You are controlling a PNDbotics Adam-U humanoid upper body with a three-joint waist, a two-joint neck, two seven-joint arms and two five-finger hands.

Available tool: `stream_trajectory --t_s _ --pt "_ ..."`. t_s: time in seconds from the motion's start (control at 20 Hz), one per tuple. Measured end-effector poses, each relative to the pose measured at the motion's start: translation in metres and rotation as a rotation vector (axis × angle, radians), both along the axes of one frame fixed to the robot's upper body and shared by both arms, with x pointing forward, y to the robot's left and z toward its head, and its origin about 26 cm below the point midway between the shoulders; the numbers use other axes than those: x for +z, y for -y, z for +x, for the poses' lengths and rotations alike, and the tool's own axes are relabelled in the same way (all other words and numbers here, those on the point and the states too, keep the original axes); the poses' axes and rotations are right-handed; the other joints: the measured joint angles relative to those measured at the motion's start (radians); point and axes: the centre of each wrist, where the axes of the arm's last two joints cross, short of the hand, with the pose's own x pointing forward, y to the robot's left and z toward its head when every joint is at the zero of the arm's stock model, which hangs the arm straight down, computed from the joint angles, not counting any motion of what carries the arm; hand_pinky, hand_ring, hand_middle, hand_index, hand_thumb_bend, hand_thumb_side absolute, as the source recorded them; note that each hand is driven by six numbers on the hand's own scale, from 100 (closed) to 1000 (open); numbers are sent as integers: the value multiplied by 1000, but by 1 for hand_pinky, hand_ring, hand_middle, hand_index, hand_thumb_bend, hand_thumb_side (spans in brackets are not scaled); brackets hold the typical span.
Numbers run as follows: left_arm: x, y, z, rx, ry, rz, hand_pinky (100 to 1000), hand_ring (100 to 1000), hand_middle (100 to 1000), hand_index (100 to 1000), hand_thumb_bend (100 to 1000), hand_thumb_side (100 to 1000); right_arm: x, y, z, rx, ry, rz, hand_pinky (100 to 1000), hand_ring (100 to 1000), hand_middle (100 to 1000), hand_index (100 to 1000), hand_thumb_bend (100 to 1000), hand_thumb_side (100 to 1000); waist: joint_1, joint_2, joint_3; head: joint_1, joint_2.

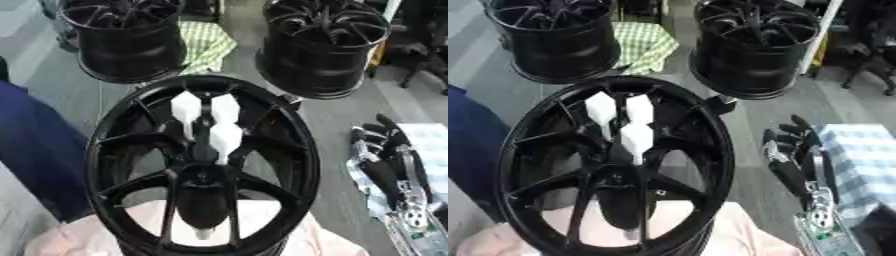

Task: Pull the pin out of the wheel hub.

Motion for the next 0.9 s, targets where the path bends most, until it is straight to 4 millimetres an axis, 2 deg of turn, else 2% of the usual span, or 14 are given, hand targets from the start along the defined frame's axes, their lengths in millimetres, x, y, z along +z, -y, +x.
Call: stream_trajectory --t_s 0.2,0.4,0.55,0.9 --pt "4 33 -1 -7 77 -122 699 561 710 860 385 659 0 -3 0 7 4 10 705 736 750 919 263 376 0 3 0 4 1" --pt "4 53 -5 -3 100 -201 701 564 705 859 378 654 0 -4 0 11 7 12 706 736 750 918 262 377 1 7 -5 9 14" --pt "2 63 -4 -11 95 -233 702 566 703 859 376 653 -1 -5 0 10 10 15 706 736 750 918 262 376 1 13 -9 9 26" --pt "3 74 -2 -46 88 -254 704 568 702 858 377 657 0 -6 0 9 14 29 707 734 749 917 261 375 0 26 -18 10 34"
